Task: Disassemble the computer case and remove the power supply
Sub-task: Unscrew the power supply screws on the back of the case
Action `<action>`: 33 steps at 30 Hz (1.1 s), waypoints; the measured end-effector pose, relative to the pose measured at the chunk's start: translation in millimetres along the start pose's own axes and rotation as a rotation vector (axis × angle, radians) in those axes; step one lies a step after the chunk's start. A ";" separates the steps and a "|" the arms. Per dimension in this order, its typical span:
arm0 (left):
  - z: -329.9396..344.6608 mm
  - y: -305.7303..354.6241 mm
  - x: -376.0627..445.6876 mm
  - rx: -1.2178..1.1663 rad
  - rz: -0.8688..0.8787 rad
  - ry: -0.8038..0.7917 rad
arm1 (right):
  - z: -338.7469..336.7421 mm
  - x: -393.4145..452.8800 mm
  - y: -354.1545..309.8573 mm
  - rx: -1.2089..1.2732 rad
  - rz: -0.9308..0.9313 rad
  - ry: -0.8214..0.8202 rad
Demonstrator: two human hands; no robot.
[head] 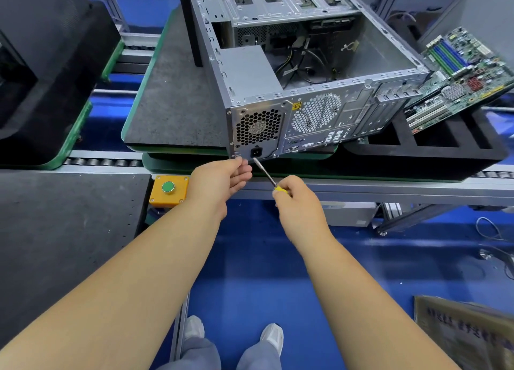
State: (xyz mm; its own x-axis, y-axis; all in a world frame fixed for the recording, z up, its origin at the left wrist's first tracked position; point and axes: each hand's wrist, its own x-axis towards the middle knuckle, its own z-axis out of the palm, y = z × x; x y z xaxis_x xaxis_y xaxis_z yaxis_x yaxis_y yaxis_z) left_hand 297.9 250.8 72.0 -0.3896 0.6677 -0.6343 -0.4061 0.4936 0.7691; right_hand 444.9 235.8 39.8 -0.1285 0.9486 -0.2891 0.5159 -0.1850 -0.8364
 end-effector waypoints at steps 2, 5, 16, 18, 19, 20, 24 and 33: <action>5.2 1.4 -7.3 0.092 0.022 -0.017 | -8.7 0.7 -3.1 0.221 0.034 0.004; 10.8 1.2 -22.5 0.241 0.137 -0.152 | -27.9 1.6 -10.7 0.350 -0.023 0.038; 69.3 6.5 -76.0 0.286 0.352 -0.546 | -123.6 -14.4 -25.7 0.525 -0.226 -0.022; 83.8 5.5 -82.2 0.260 0.353 -0.560 | -139.0 -14.7 -24.6 0.533 -0.244 -0.002; 90.4 5.1 -84.3 0.250 0.354 -0.568 | -145.7 -13.8 -23.8 0.537 -0.252 0.011; 96.6 5.2 -85.7 0.241 0.357 -0.576 | -151.9 -12.5 -23.1 0.538 -0.255 0.029; 114.6 10.2 -82.0 0.263 0.412 -0.559 | -174.4 2.1 -17.4 0.534 -0.176 0.161; 165.5 29.9 -42.6 0.282 0.422 -0.568 | -219.8 55.0 -4.0 0.508 -0.003 0.383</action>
State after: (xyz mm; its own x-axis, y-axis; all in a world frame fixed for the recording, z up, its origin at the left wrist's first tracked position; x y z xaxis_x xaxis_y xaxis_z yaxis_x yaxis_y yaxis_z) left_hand 439.2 329.3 135.0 0.0511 0.9780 -0.2021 -0.0609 0.2051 0.9769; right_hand 622.0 345.2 129.6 0.2311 0.9565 -0.1779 0.0381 -0.1916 -0.9807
